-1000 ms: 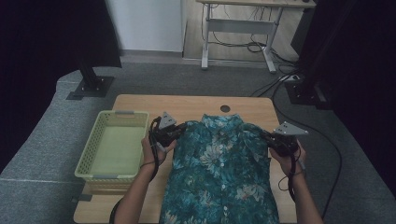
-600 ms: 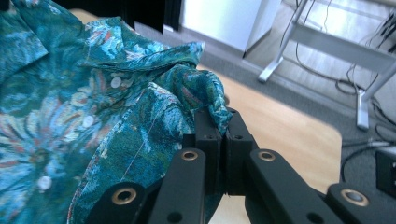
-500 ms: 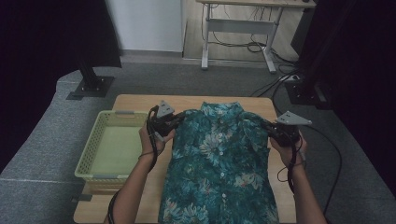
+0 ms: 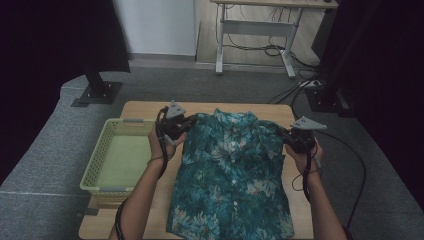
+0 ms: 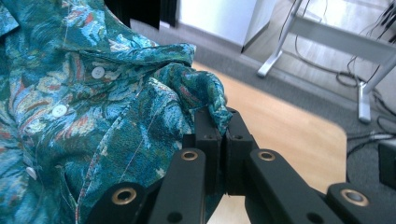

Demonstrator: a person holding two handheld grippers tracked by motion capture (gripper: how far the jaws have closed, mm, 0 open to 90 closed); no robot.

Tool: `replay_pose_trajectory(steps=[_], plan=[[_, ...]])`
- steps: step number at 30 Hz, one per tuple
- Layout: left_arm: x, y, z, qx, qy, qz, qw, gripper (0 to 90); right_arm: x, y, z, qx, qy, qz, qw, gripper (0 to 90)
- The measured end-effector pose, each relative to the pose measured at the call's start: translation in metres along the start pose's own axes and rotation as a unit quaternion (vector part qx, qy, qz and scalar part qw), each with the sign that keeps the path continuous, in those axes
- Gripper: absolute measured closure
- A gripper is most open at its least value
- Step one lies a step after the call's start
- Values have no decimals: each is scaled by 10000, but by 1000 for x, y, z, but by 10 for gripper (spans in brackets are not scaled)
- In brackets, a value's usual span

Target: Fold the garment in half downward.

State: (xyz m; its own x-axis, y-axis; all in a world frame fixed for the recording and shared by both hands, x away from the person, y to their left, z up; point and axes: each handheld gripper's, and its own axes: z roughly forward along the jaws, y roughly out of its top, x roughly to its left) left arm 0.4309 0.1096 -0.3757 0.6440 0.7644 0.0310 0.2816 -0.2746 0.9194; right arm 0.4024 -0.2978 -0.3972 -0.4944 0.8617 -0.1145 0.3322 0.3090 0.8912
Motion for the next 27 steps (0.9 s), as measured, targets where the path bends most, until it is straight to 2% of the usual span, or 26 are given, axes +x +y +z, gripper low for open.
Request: replay_pose_trajectory(steps=[4,9,12,17,20,23,25,27], plan=[[-4,0,-5,61,-1,144,9999,884,2,2,0,-154,-6,14,9999,862],[-3,-10,-6,154,-36,67,9999,884,4,-14,2,-129,85,126,9998,862],[-2,-12,-6,164,-15,47,9999,884,2,-17,2,-145,102,222,9996,862],[4,0,-11,15,46,33,10000,884,-2,-4,0,-289,23,225,9993,862],[5,4,-16,-50,121,104,9999,883,-2,8,-5,-455,-51,184,9988,862],[5,4,-20,-89,182,122,9997,883,0,12,-9,-554,-83,159,9983,862],[5,0,-22,-131,120,25,9998,883,3,9,-10,-561,-52,143,9983,862],[3,-6,-24,-105,80,49,9999,883,6,4,-12,-553,1,133,9984,862]])
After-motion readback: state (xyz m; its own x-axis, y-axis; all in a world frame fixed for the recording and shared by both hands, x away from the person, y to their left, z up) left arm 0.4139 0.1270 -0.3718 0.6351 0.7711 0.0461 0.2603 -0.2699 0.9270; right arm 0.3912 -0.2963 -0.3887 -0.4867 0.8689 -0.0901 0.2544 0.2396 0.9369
